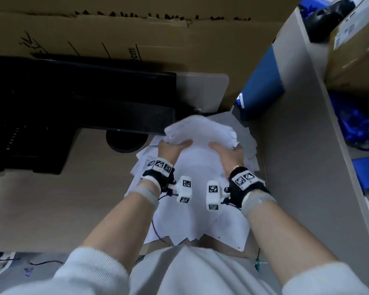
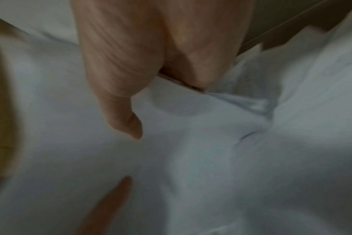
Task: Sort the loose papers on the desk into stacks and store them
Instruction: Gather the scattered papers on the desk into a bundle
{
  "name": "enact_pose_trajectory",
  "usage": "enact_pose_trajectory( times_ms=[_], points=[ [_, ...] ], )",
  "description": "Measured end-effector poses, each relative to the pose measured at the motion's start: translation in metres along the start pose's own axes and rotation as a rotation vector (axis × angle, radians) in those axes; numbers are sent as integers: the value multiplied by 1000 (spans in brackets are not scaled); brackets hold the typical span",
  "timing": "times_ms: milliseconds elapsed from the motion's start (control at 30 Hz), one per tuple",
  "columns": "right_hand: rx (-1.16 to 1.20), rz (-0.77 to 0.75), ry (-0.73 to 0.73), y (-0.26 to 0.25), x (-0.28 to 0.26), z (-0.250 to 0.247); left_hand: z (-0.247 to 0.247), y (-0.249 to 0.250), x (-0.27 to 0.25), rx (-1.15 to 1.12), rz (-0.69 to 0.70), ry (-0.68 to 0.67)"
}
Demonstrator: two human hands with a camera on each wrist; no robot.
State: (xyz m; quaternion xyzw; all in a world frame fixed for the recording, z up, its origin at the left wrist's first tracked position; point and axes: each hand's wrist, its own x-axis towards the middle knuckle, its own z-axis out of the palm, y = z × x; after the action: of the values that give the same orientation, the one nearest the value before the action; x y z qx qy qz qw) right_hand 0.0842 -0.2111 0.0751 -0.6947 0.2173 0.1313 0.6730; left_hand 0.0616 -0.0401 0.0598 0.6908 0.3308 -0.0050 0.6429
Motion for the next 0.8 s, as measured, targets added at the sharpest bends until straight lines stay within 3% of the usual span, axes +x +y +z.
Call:
enact_pose_trajectory(
  times_ms=[67,133,333,400,467,700,800],
  points=[
    [-53,82,4,20,10,-2,5,-13,6,90,-68,-37],
    [-63,89,33,26,13,-5,8,-13,8,130,-39,-27],
    [15,52,14,26,10,-12,-1,-13,4,-91,8,25],
    [-39,94,-21,40,5,-14,-3,-27,-2,-10,-54,32],
    [-73,101,-18,42,5,-12,-5,-33,-5,64,-23,1],
    [-76,-59,-114,22,-6,-19,-33,-37,-31,-68,-58,-41],
    [-68,-70,-234,20,-14,-18,-46,-42,-57,-102,-21,23]
  ],
)
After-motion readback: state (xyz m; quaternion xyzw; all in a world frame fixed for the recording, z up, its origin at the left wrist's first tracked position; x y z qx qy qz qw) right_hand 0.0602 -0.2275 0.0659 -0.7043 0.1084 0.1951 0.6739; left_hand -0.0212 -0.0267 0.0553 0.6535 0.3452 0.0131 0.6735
